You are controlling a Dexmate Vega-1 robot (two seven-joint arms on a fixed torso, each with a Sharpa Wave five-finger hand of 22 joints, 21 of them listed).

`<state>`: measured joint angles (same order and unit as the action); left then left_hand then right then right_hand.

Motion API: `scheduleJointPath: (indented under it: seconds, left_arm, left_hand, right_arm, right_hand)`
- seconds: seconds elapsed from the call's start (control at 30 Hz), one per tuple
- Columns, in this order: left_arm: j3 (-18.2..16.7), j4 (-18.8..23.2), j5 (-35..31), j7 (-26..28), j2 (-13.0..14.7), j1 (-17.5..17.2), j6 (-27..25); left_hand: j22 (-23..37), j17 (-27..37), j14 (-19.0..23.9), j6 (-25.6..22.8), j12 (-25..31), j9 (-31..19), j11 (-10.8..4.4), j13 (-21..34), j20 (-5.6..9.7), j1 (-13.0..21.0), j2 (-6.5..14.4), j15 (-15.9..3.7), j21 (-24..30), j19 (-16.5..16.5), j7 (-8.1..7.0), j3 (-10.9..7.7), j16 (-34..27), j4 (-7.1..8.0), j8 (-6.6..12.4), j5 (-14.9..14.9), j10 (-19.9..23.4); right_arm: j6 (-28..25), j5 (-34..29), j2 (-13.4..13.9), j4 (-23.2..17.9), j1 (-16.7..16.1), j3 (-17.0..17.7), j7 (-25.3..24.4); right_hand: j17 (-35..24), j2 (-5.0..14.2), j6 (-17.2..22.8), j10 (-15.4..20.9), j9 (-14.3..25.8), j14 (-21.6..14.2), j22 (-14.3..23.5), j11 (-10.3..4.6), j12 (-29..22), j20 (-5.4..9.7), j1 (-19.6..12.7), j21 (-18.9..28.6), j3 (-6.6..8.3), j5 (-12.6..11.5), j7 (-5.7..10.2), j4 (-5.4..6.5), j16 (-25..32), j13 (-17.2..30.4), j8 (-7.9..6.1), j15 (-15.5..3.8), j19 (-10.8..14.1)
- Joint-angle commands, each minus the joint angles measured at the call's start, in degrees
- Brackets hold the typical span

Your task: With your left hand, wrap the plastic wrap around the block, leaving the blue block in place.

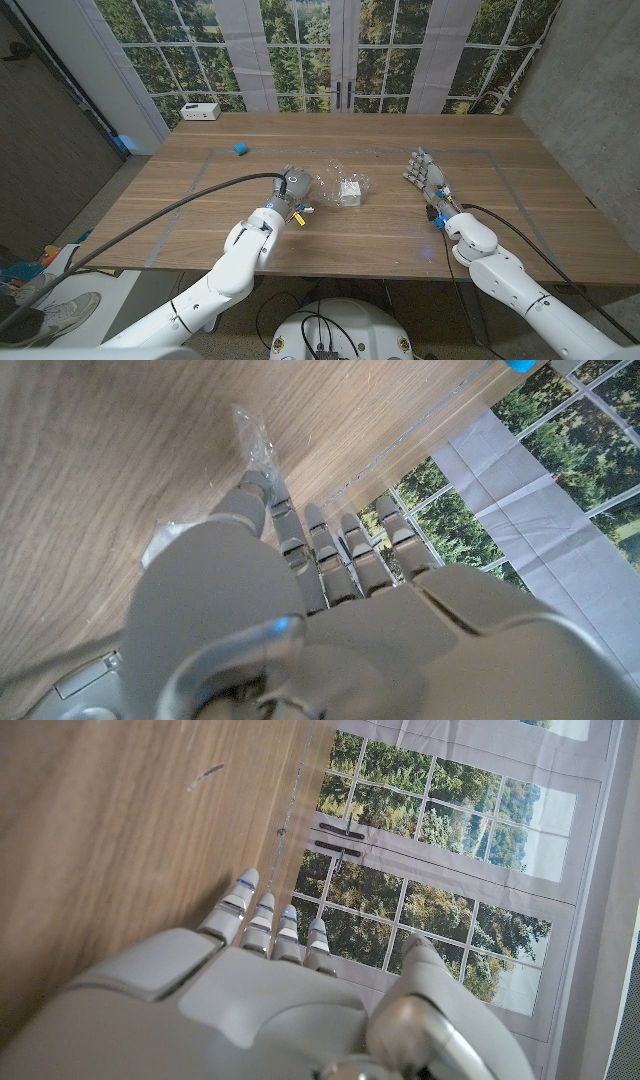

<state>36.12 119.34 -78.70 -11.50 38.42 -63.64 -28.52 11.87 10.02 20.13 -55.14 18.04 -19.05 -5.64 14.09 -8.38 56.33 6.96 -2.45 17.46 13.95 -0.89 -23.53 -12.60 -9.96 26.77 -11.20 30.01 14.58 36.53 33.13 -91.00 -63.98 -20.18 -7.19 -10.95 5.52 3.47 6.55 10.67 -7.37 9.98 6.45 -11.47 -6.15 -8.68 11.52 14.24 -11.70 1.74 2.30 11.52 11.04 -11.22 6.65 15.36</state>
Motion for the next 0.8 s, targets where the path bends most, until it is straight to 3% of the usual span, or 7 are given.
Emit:
scheduleJointPath:
  seconds: [0.03,0.2,0.53,0.6,0.67,0.73,0.8]
  left_arm:
    - [2.0,-3.1,5.0,24.2,1.4,-0.1,1.6]
    - [1.7,-2.8,8.8,26.6,1.1,0.2,1.7]
    - [4.0,-4.4,7.9,30.7,1.0,2.3,1.3]
    - [3.6,-5.3,10.3,34.6,1.1,2.4,3.2]
    - [4.5,-4.7,8.5,31.0,1.3,3.4,2.1]
    - [4.7,-5.3,9.3,32.0,0.7,3.7,2.1]
    - [5.8,-4.5,7.0,26.8,1.6,5.0,1.8]
  left_hand:
    - [0.2,0.2,0.9,0.7,0.3,-0.5,-0.30,0.3,-0.10,0.8,0.2,-0.90,0.5,0.6,-0.06,0.09,-0.3,0.46,0.54,-0.2,1.0]
    - [0.3,0.3,1.2,0.8,0.4,-0.9,-0.96,0.6,-0.08,0.4,0.0,-1.80,0.8,1.1,-1.52,0.69,-0.2,0.85,0.87,0.1,1.3]
    - [0.3,0.3,1.1,1.0,0.0,-1.0,-1.23,0.9,-0.25,0.2,0.0,-1.77,0.9,1.2,-1.74,0.97,0.0,1.04,0.95,0.2,0.8]
    - [0.3,0.3,1.3,0.9,0.0,-0.9,-1.12,1.0,-0.28,0.1,0.0,-1.89,1.0,1.3,-1.71,1.02,0.0,1.13,0.99,0.2,1.0]
    - [0.3,0.3,1.4,0.8,0.2,-0.9,-1.17,1.0,-0.23,0.2,0.1,-2.18,1.0,1.3,-1.72,1.02,0.0,1.10,1.05,0.2,1.4]
    - [0.3,0.3,1.6,0.7,0.1,-0.8,-1.41,1.1,-0.19,0.2,-0.1,-2.36,1.1,1.4,-1.91,1.11,0.1,1.04,1.10,0.3,1.4]
    - [0.3,0.3,1.6,0.6,0.0,-0.8,-1.50,1.1,-0.16,0.2,-0.1,-2.40,1.1,1.4,-1.91,1.15,0.1,1.05,1.13,0.3,1.3]
  right_arm:
    - [0.2,0.1,0.2,-0.8,-0.8,0.4,-0.5]
    - [-0.4,0.3,0.5,-1.4,-1.3,0.6,-0.8]
    - [-0.1,0.5,0.3,-0.9,-1.1,0.6,-0.5]
    - [0.0,0.5,0.2,-0.8,-1.0,0.5,-0.5]
    - [-0.6,0.5,0.3,-0.9,-0.9,0.5,-0.6]
    - [-0.4,0.6,0.2,-0.6,-0.7,0.4,-0.2]
    - [-0.3,0.6,0.1,-0.4,-0.6,0.4,-0.3]
  right_hand:
    - [-0.1,-0.46,0.0,0.1,0.2,-0.4,0.2,-0.06,0.1,0.21,-0.2,0.1,0.14,-0.2,0.14,0.21,-0.1,0.2,0.08,-0.08,0.2]
    - [-0.1,-0.43,0.0,0.1,0.2,-0.4,0.2,-0.07,0.1,0.16,-0.2,0.1,0.16,-0.2,0.10,0.22,-0.2,0.2,0.08,-0.07,0.2]
    - [-0.1,-0.37,0.0,0.0,0.2,-0.3,0.2,-0.07,0.1,0.18,-0.3,0.1,0.18,-0.2,0.09,0.23,-0.2,0.2,0.07,0.03,0.2]
    - [-0.1,-0.36,0.0,0.0,0.2,-0.3,0.2,-0.07,0.1,0.18,-0.3,0.0,0.19,-0.2,0.10,0.23,-0.2,0.2,0.07,0.03,0.2]
    - [-0.1,-0.35,0.0,0.0,0.2,-0.3,0.2,0.00,0.1,0.17,-0.3,0.0,0.19,-0.2,0.07,0.22,-0.2,0.2,0.08,0.02,0.2]
    - [-0.1,-0.34,0.0,0.0,0.2,-0.2,0.2,-0.01,0.1,0.17,-0.3,0.0,0.20,-0.2,0.05,0.22,-0.2,0.2,0.09,0.02,0.2]
    - [-0.1,-0.33,0.0,0.0,0.2,-0.2,0.2,-0.01,0.1,0.19,-0.3,0.0,0.20,-0.2,0.07,0.22,-0.2,0.2,0.08,0.04,0.2]
